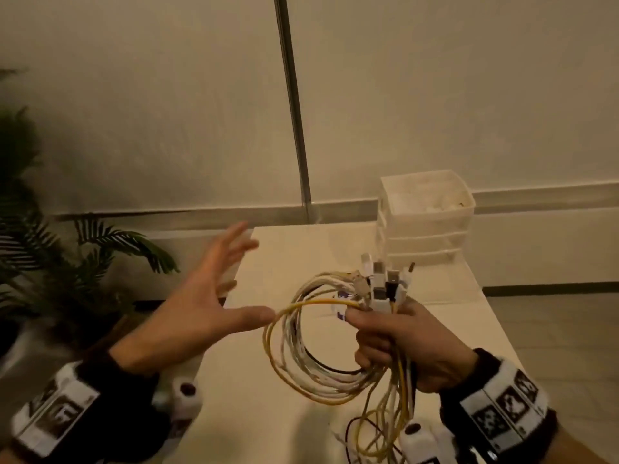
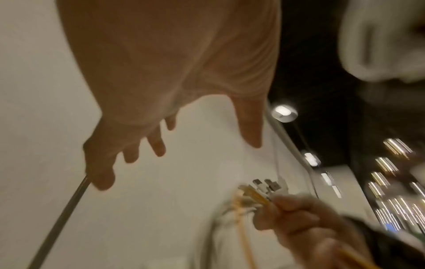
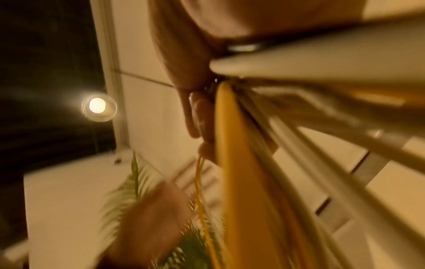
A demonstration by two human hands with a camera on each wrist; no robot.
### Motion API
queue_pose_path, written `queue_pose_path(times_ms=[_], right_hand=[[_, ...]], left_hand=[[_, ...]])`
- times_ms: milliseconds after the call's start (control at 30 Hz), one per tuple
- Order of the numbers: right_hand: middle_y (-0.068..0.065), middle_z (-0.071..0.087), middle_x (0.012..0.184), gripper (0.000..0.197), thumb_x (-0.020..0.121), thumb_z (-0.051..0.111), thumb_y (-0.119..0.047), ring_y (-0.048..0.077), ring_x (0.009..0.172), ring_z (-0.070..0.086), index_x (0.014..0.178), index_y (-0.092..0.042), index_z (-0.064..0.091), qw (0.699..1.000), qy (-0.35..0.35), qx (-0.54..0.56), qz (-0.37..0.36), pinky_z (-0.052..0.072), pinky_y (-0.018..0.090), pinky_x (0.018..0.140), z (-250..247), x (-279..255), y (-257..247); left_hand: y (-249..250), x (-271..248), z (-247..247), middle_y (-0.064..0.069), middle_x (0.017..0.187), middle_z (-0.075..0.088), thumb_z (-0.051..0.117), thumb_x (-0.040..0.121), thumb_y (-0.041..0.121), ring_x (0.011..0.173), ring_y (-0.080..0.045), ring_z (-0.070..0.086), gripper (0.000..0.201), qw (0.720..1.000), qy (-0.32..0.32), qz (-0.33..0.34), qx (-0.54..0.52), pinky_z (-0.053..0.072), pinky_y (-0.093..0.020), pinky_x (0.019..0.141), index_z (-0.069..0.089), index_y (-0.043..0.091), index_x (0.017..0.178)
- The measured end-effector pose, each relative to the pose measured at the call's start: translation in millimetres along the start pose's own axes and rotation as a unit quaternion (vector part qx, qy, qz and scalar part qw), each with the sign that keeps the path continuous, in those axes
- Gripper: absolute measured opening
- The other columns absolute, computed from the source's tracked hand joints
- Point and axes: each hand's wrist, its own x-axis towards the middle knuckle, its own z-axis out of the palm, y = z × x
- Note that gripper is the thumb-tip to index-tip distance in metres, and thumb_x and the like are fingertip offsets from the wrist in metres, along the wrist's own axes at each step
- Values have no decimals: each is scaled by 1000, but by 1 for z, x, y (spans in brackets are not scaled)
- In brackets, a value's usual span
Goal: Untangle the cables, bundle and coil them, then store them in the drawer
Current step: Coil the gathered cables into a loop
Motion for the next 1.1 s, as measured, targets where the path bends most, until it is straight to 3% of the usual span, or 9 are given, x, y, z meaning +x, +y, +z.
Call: queue_pose_path(times_ms=[67, 167, 333, 467, 533, 633, 700, 833, 1100], right_hand=[[2, 35, 50, 14, 86, 68, -9, 15, 39, 34, 86, -6, 54, 991, -14, -126, 48, 47, 30, 50, 10, 5, 0], [1, 46, 50, 12, 88, 65, -10, 14, 39, 45, 79, -8, 57, 955, -24, -266, 126, 44, 24, 44, 29, 8, -5], [-3, 53, 44, 27, 91, 57, -3, 10, 36, 51, 65, -11, 58, 915, -8, -374, 152, 41, 20, 38, 36, 6, -6], [-6, 53, 40, 31, 91, 55, 0, 10, 37, 52, 63, -11, 56, 906, 19, -393, 156, 46, 20, 42, 33, 9, 6], [-5, 55, 44, 27, 92, 56, -4, 8, 38, 53, 66, -11, 59, 907, 18, -388, 161, 47, 19, 42, 30, 7, 6], [-2, 54, 48, 12, 88, 62, -2, 10, 38, 49, 78, -9, 64, 922, -7, -343, 181, 48, 21, 43, 26, 5, 6], [-1, 51, 46, 13, 84, 66, 0, 10, 38, 48, 75, -10, 63, 928, -32, -322, 182, 50, 23, 46, 20, 4, 7], [2, 53, 50, 14, 80, 70, -3, 12, 40, 51, 72, -10, 60, 942, -67, -281, 168, 52, 28, 53, 10, 6, 6], [0, 42, 46, 19, 87, 65, -14, 15, 37, 44, 71, -14, 55, 968, -57, -180, 166, 46, 28, 53, 4, 12, 19]], left_hand=[[24, 0, 0, 24, 159, 8, 80, 61, 59, 147, -5, 8, 116, 945, -16, 184, 269, 20, -43, 117, 6, 47, 150], [36, 8, 36, 6, 164, -10, 72, 68, 59, 148, -22, -21, 121, 793, -112, 343, 490, 0, -57, 117, -8, 31, 154], [27, 10, 64, -15, 161, 18, 80, 68, 44, 149, -35, -4, 120, 697, -163, 299, 631, -4, -66, 112, 4, 13, 155], [30, 7, 80, -24, 158, 19, 63, 86, 37, 143, -41, -23, 83, 622, -153, 293, 710, -24, -66, 105, 21, 6, 151], [28, 16, 88, -21, 151, 36, 69, 82, 39, 148, -39, 4, 99, 660, -179, 284, 672, -8, -62, 113, 8, 8, 154], [26, 35, 89, -5, 124, 62, 79, 73, 45, 110, -26, 57, 123, 748, -299, 200, 557, 31, -46, 106, -10, 20, 153], [25, 46, 88, -2, 113, 64, 81, 72, 43, 90, -20, 57, 106, 772, -323, 177, 519, 45, -35, 88, 15, 19, 151], [13, 61, 77, -2, 80, 69, 74, 78, 27, 62, -12, 56, 25, 805, -370, 148, 440, 53, -30, 60, 65, 16, 98], [-22, 74, 53, -4, 72, 67, 67, 83, 34, 63, -12, 59, 24, 872, -426, 30, 239, 49, -28, 62, 66, 10, 82]])
